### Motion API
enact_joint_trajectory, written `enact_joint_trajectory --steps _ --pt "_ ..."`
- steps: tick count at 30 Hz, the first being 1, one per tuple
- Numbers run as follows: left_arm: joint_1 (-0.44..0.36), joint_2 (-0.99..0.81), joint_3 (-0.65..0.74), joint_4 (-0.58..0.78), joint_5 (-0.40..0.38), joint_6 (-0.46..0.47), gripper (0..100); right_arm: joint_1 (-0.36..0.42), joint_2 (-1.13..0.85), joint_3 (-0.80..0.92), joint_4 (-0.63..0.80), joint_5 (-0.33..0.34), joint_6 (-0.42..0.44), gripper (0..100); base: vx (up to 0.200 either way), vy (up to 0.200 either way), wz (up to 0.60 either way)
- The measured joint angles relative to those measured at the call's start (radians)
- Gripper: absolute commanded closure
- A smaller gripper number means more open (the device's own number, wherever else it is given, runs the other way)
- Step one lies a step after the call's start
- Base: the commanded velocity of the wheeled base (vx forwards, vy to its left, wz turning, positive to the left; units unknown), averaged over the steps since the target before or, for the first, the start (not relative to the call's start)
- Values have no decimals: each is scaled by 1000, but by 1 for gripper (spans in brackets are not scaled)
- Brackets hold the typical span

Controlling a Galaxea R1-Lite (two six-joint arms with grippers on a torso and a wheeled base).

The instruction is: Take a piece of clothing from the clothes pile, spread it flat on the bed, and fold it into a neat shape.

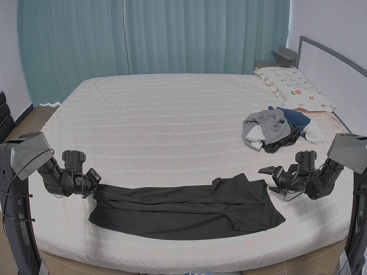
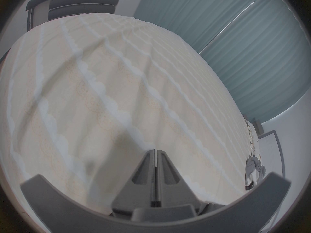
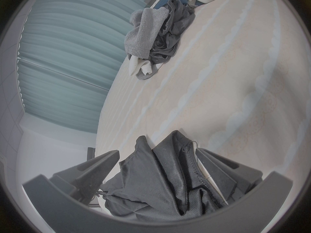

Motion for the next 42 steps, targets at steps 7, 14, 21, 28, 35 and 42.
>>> enact_joint_trajectory --steps 7,14,21,28,35,42 --pt "2 3 2 -1 -1 2 100 6 10 -13 1 -2 -5 0 0 0 0" --pt "1 4 2 0 -1 2 100 11 29 -46 8 -4 -7 0 0 0 0" --pt "0 4 3 0 -1 5 100 20 44 -64 15 -5 -10 100 0 0 0" --pt "-1 2 3 9 -7 5 100 13 49 -69 24 -6 -9 100 0 0 0" --pt "-1 0 4 9 -7 7 100 -1 50 -77 11 -36 -5 100 0 0 0" --pt "-3 -2 10 7 -7 7 100 -11 51 -80 11 -40 -5 100 0 0 0"
